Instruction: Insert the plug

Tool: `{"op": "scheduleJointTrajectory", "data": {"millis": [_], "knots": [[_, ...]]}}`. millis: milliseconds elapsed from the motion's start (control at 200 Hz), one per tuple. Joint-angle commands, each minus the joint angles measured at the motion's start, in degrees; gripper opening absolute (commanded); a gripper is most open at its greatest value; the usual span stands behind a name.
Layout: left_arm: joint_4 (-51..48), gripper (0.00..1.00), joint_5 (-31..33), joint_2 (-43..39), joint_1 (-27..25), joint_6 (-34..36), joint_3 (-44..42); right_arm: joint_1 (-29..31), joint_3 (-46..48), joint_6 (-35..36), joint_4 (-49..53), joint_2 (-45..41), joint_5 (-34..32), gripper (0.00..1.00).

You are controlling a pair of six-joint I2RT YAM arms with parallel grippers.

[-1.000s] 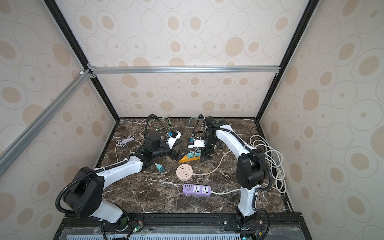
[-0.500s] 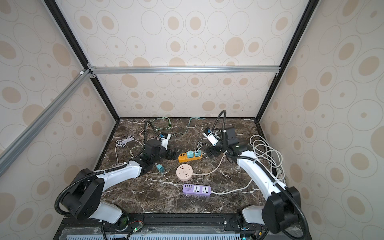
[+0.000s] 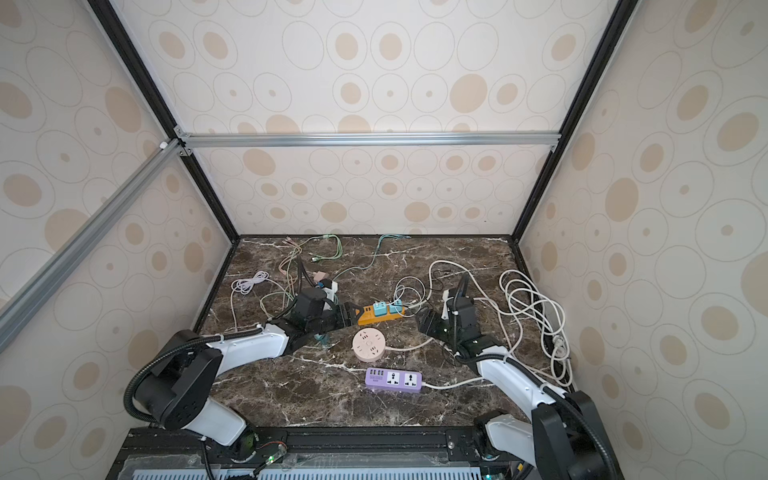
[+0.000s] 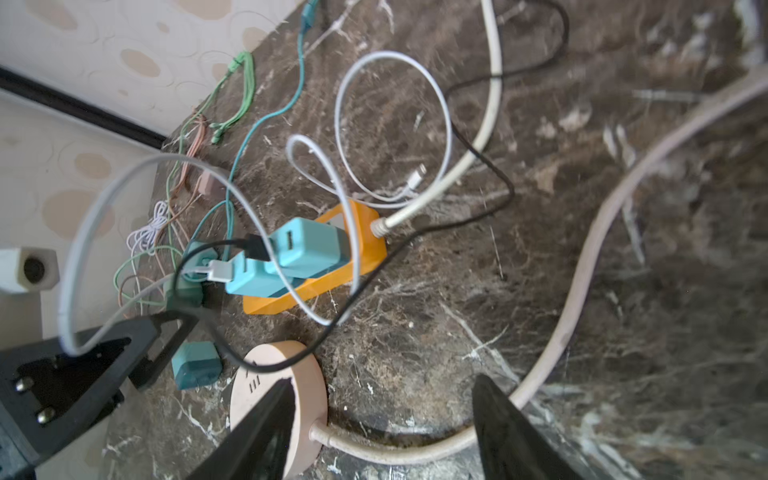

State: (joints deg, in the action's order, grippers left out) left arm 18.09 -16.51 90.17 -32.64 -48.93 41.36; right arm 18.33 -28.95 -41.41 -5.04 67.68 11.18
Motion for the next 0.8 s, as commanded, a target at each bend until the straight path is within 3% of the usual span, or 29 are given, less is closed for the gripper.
{"op": "scheduleJointTrajectory", "data": {"millis": [0, 60, 155, 245, 435, 530, 725, 795], "knots": [[2.02, 0.75, -0.71, 1.77, -0.75, -4.85, 1.21, 1.18, 1.25, -10.61, -8.89, 3.2, 0.89, 0.66], [0.76, 0.75, 1.73, 2.42, -0.69, -5.04, 1.68, 2.02, 1.74, -11.7, -10.88, 5.37, 0.24, 0.62], [1.6, 0.74, 2.85, 4.24, -0.64, -5.53, 2.04, 4.17, 1.38, -12.5, -13.11, 8.82, -2.0, 0.42], [2.43, 0.69, 1.84, 7.02, -0.61, -5.61, 3.4, 6.44, 0.35, -12.48, -15.29, 12.18, -3.83, 0.34], [6.07, 0.64, -0.7, 12.0, -0.12, -6.1, 4.96, 10.2, -1.65, -13.44, -21.5, 19.58, -8.11, 0.21], [6.66, 0.56, -2.07, 14.48, 0.36, -5.82, 6.35, 11.0, -3.41, -13.9, -23.74, 24.19, -8.25, 0.15], [7.53, 0.51, -3.26, 18.12, 2.36, -4.42, 8.75, 11.47, -6.43, -17.03, -28.27, 32.45, -8.9, 0.0], [7.67, 0.49, -4.25, 19.74, 3.2, -3.51, 10.02, 11.46, -7.37, -18.63, -27.97, 34.3, -10.29, 0.0]]}}
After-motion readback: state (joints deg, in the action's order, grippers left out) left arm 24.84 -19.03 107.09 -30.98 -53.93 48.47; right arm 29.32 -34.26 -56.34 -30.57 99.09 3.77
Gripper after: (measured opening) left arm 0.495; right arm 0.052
